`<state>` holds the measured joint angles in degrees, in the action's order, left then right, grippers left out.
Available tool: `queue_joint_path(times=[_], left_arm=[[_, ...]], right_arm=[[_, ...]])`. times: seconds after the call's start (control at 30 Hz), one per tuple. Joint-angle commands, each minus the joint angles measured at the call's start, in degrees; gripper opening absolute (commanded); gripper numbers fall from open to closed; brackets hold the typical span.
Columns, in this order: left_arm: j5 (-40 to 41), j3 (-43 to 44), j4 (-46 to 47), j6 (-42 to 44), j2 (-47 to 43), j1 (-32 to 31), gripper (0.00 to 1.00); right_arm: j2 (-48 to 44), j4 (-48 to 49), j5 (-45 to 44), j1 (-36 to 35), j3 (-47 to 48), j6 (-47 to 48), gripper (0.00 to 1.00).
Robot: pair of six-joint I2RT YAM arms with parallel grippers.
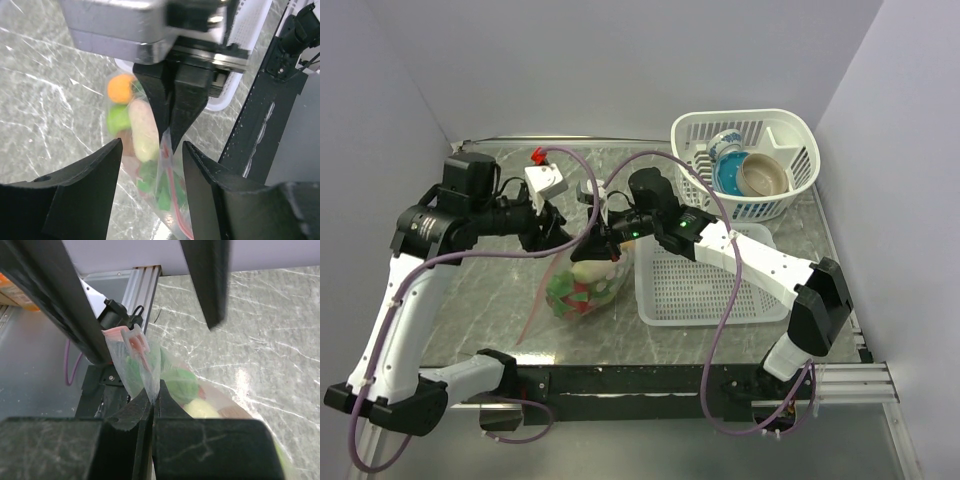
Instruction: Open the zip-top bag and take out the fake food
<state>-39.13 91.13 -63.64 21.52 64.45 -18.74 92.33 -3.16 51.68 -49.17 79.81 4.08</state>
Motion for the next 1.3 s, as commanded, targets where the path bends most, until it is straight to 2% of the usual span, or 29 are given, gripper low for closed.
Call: queue_joint_path(times=[0.0,0.17,0.27,0.3,0.4,0.77,0.9,0.97,1.13,1.23,1.27], left_arm=[[-0.5,-1.2,-0.2,-0.1,-0.5,-0.1,0.58],[0.2,-0.7,-1.0,0.5,-1.3,-0.1,0.56],[0.8,-0.8,-1.1,0.5,-1.5,-0.1,0.49],[0.9,-1.0,-1.0,0.4,-1.7,-0.1,0.41],[1.1,-1.1,-1.0,0.4,-1.3,-0.1,0.33],[3.3,-1.7,-0.8,1.0,-1.8,-0.1,0.3],[6.6,-0.7,-3.2,3.0,-1.9,-0.1,0.31],[7.5,-0.4,-4.3,3.5,-1.8,0.0,0.31],[8.2,-3.1,-4.4,3.8,-2.2,0.0,0.32],[9.2,-4.7,-1.5,2.8,-3.5,0.0,0.33],[9.7,-4.9,1.0,1.6,-3.9,0.0,0.41]], right_arm=[[-1.5,3.0,0.1,0.5,3.9,-0.5,0.0],[-1.5,3.0,-0.5,0.5,4.1,-0.6,0.0],[-1.3,3.0,-0.7,0.5,4.7,-0.6,0.0],[-1.2,3.0,-0.6,0.6,4.9,-0.7,0.0],[-1.0,2.9,-0.7,0.6,5.4,-1.1,0.0],[-1.0,2.9,-1.5,1.3,5.5,-1.5,0.0],[-1.3,8.3,-3.1,2.9,5.0,-3.9,0.0],[-1.3,13.2,-4.0,4.4,4.0,-8.4,0.0],[-0.9,23.1,-4.6,6.4,2.4,-14.0,0.0],[0.4,22.7,-1.1,6.4,3.8,-15.3,0.0],[0.7,22.8,-0.1,6.5,3.9,-16.4,0.0]])
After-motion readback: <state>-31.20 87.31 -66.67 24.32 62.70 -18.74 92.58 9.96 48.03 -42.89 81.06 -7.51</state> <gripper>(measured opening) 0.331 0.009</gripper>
